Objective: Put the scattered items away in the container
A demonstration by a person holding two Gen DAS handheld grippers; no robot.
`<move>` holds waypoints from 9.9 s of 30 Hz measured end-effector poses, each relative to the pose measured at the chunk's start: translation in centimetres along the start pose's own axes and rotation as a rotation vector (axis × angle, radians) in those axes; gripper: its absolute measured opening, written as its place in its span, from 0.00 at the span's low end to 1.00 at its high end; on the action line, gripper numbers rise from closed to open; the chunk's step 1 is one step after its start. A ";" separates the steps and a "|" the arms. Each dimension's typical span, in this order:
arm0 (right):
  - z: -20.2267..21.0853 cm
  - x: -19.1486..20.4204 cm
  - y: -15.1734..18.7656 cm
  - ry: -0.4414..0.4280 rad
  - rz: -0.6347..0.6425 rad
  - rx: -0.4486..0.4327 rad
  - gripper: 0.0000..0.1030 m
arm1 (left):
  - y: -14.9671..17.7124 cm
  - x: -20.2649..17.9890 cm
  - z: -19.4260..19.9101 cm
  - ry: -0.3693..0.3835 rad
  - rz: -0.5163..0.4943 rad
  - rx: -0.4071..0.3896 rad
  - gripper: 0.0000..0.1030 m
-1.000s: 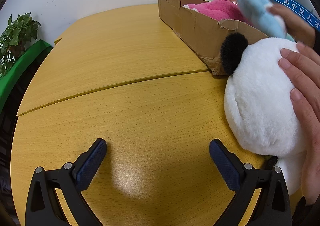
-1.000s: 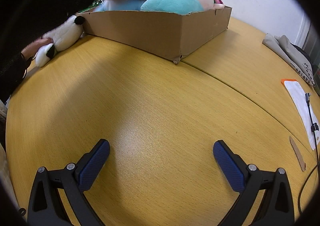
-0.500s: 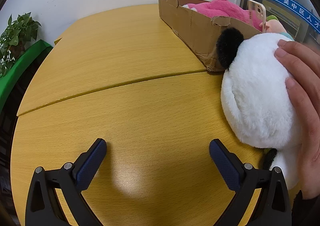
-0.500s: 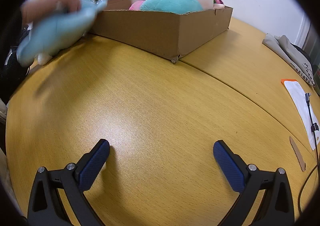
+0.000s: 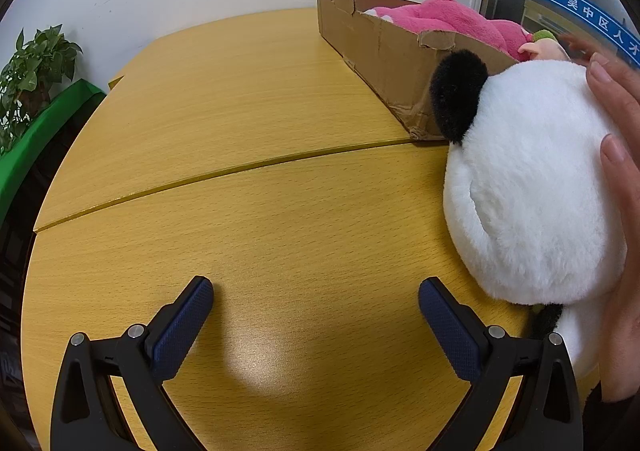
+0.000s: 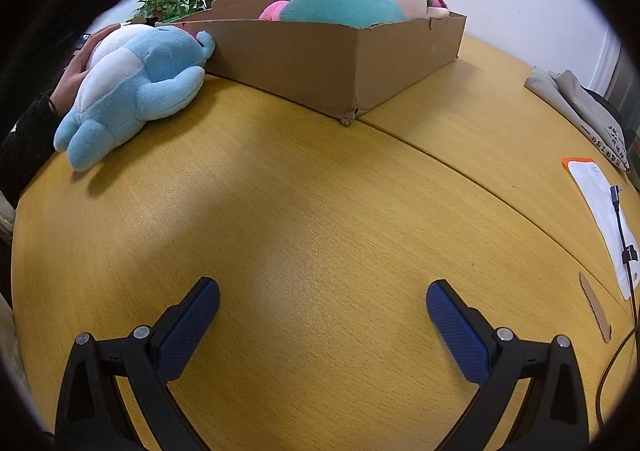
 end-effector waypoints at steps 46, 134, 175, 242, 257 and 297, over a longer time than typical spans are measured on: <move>-0.1 0.0 -0.1 0.002 -0.002 -0.001 1.00 | 0.0 -0.3 0.2 0.000 0.000 0.000 1.00; -0.3 -0.2 -0.5 0.005 -0.005 0.001 1.00 | 0.2 -0.8 0.6 0.001 -0.002 0.000 1.00; -0.3 -0.1 -0.6 0.005 -0.006 0.002 1.00 | 0.3 -1.1 0.8 0.001 -0.005 0.005 1.00; -0.3 -0.1 -0.4 0.005 -0.007 0.004 1.00 | -0.9 -22.9 14.4 0.094 0.003 -0.425 1.00; -0.3 -0.2 -0.4 0.005 -0.007 0.004 1.00 | 0.1 -26.1 17.3 0.276 -0.128 -0.466 1.00; 13.8 16.8 -3.1 0.245 -0.505 -0.236 1.00 | 3.2 -29.9 19.2 0.117 -0.041 -0.430 1.00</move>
Point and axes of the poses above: each gripper's, at about its wrist camera, not at the fingertips, and z roughly against the way its jaws point, x to its left, y to its underside, the point moved 5 cm from there along -z, roughly the way its jaws point, and after that the axes turned 5 degrees about y, right-handed, at the moved point
